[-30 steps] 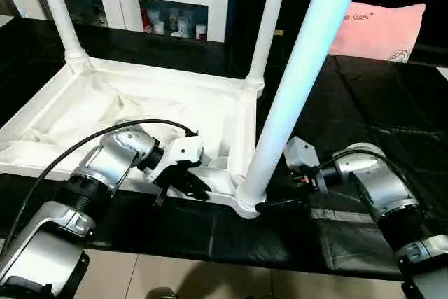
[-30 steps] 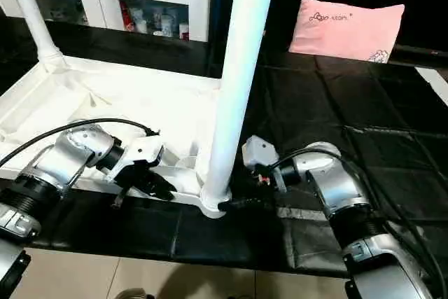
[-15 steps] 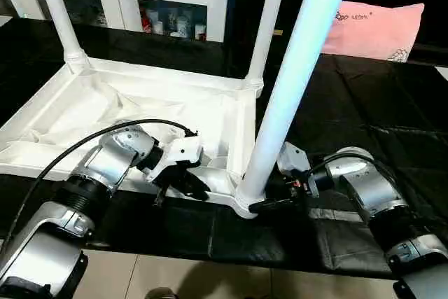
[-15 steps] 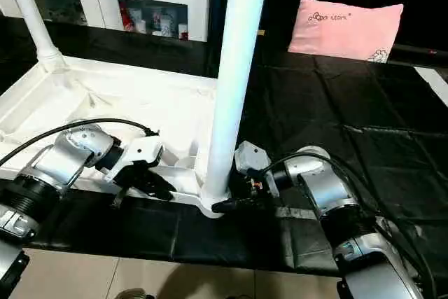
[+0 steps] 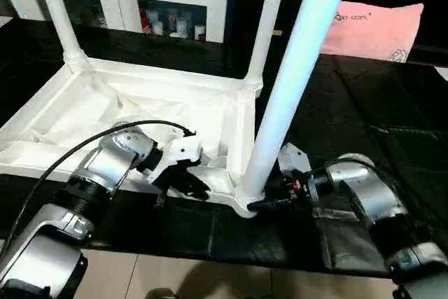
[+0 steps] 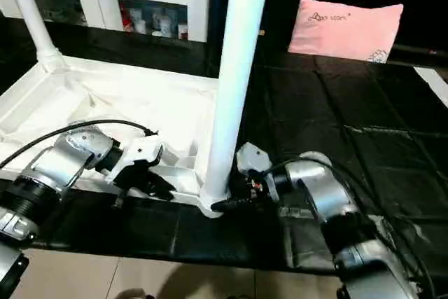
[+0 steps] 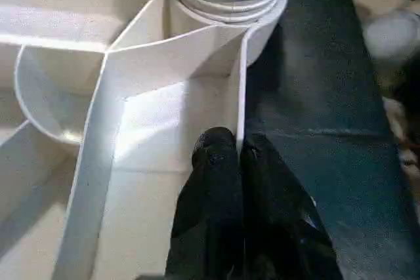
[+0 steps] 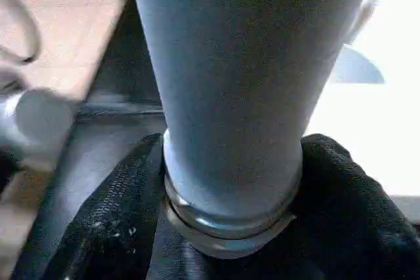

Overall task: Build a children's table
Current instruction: Rotate leg to tighten

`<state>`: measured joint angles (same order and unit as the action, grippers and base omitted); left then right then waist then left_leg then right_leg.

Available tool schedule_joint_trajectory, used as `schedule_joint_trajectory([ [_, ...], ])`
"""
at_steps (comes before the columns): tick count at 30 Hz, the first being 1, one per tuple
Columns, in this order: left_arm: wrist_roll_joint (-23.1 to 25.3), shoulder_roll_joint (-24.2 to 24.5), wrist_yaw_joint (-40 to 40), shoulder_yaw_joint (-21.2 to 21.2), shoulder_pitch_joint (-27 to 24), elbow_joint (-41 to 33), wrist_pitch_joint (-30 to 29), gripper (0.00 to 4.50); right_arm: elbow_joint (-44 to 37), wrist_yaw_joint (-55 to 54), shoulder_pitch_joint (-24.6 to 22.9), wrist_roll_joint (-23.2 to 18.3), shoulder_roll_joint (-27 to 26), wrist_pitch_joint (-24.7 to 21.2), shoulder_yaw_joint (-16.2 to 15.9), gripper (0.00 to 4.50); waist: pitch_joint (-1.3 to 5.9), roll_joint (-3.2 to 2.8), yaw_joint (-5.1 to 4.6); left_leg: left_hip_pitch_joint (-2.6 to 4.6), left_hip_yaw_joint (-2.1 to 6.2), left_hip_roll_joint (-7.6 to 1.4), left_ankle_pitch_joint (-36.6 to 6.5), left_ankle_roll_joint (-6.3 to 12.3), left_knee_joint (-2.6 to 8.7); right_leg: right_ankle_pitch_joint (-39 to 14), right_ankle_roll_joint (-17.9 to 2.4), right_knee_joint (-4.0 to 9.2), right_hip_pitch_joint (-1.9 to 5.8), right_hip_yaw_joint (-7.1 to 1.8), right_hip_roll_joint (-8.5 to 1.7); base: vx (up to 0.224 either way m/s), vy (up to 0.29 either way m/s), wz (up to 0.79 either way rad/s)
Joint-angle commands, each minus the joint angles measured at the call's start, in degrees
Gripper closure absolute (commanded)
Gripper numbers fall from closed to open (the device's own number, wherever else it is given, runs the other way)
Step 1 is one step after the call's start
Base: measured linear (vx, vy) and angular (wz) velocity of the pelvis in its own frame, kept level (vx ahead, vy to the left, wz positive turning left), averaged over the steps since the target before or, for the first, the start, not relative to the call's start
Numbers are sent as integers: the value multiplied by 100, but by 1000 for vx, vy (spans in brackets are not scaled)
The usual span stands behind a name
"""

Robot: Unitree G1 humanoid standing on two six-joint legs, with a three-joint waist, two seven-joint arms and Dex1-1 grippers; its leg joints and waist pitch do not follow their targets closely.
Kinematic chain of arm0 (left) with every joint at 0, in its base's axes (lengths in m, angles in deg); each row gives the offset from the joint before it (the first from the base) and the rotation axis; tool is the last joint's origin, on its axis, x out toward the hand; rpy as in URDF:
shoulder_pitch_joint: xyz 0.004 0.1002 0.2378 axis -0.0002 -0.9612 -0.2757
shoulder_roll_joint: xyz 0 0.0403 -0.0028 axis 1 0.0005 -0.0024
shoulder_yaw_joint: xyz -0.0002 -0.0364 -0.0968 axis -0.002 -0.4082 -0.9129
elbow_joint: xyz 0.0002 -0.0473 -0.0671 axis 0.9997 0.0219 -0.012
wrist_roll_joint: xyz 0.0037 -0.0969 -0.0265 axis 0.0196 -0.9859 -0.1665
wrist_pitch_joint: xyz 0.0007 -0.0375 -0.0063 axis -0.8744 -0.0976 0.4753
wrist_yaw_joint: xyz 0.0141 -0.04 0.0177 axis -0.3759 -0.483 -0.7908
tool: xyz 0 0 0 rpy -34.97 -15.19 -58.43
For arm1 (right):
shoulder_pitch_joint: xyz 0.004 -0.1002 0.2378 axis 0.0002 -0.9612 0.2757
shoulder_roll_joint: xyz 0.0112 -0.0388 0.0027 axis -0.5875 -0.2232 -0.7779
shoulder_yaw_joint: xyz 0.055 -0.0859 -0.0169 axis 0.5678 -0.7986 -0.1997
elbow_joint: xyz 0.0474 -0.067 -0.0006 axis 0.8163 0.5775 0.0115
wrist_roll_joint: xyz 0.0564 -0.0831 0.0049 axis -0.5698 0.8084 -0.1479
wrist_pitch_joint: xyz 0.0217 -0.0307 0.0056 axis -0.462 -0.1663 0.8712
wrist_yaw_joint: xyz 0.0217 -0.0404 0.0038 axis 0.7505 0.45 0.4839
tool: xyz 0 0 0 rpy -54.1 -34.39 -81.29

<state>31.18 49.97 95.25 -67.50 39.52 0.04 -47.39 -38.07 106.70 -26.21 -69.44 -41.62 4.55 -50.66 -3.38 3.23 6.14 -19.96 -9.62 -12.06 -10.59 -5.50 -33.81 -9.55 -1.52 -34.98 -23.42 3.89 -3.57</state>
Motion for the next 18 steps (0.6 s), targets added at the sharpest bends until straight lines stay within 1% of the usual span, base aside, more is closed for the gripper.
schedule_joint_trajectory([
  [1,-76,-435,-470,-17,159,60,-188,450,18,-903,59,6,-293,-341,148,182,331,-67,-52,48,11,-91,-1558,-14,430,-2536,-833,527,269,-230,-405,0,0,0],
  [2,-80,-595,-837,-136,241,174,-308,450,56,-1348,53,46,-461,-381,247,182,345,-54,-79,51,20,-87,-1594,-62,422,-2767,-719,553,266,-234,-425,0,0,0],
  [3,-88,-726,-1122,-232,303,247,-430,450,78,-1717,52,46,-611,-477,343,183,349,-46,-87,58,24,-80,-1572,-63,417,-2810,-694,565,261,-232,-430,0,0,0],
  [4,-101,-883,-1445,-337,379,330,-605,450,81,-2113,51,29,-791,-668,447,183,357,-38,-143,-2,46,-75,-1460,-74,428,-2755,-661,544,302,-224,-429,0,0,0],
  [5,-101,-883,-1445,-337,379,330,-605,450,81,-2113,51,29,-791,-668,447,183,361,-36,-153,-28,50,-73,-1401,-62,434,-2708,-646,541,317,-221,-427,0,0,0],
  [6,-113,-1205,-2095,-522,507,467,-929,450,99,-2837,65,-14,-1174,-987,637,183,368,-36,-156,-27,50,-74,-1386,-48,431,-2662,-637,544,314,-221,-430,0,0,0],
  [7,-109,-1369,-2427,-603,565,529,-1089,450,140,-3234,89,-18,-1381,-1132,729,184,367,-52,-193,-3,22,-69,-1322,-44,410,-2422,-720,529,268,-246,-400,0,0,0],
  [8,-108,-1398,-2486,-617,575,540,-1117,450,148,-3305,94,-18,-1419,-1156,745,184,380,-48,-195,18,25,-67,-1331,-46,401,-2356,-784,530,265,-242,-413,0,0,0],
  [9,-93,-1608,-2863,-702,621,596,-1283,450,289,-3883,177,62,-1715,-1195,829,184,386,-64,-205,-1,26,-67,-1265,-44,409,-2212,-827,513,281,-245,-412,0,0,0],
  [10,-83,-1732,-3067,-762,643,631,-1362,450,374,-4200,234,102,-1891,-1193,873,184,388,-65,-231,-13,21,-61,-1228,-45,407,-2035,-884,500,289,-248,-403,0,0,0],
  [11,-79,-1773,-3140,-785,651,647,-1379,450,403,-4298,255,112,-1948,-1194,886,184,392,-69,-229,1,17,-62,-1215,-33,403,-1975,-905,499,288,-247,-407,0,0,0],
  [12,-66,-1914,-3430,-877,688,717,-1392,450,535,-4623,350,143,-2146,-1205,918,184,397,-78,-242,-10,15,-58,-1161,-14,402,-1840,-938,485,297,-252,-402,0,0,0],
  [13,-27,-1968,-3541,-884,697,724,-1391,450,648,-4853,432,165,-2252,-1254,961,184,393,-83,-244,-7,11,-56,-1148,-9,407,-1793,-948,489,291,-255,-394,0,0,0],
  [14,0,-1996,-3597,-880,699,720,-1392,450,721,-5001,485,182,-2315,-1289,990,184,395,-83,-255,-12,18,-61,-1138,-8,415,-1711,-975,473,303,-254,-397,0,0,0],
  [15,48,-2012,-3602,-838,690,701,-1345,450,760,-5124,523,279,-2346,-1243,952,184,387,-79,-257,-5,16,-63,-1197,-2,420,-1742,-960,488,302,-251,-397,0,0,0],
  [16,62,-2004,-3579,-817,682,692,-1334,450,752,-5116,518,287,-2346,-1213,945,184,379,-86,-260,-5,18,-65,-1236,-3,425,-1774,-947,490,299,-252,-396,0,0,0],
  [18,131,-1961,-3515,-741,651,647,-1342,450,689,-5116,489,334,-2360,-1120,947,184,375,-72,-260,-5,15,-63,-1309,29,428,-1862,-892,505,306,-254,-401,0,0,0],
])
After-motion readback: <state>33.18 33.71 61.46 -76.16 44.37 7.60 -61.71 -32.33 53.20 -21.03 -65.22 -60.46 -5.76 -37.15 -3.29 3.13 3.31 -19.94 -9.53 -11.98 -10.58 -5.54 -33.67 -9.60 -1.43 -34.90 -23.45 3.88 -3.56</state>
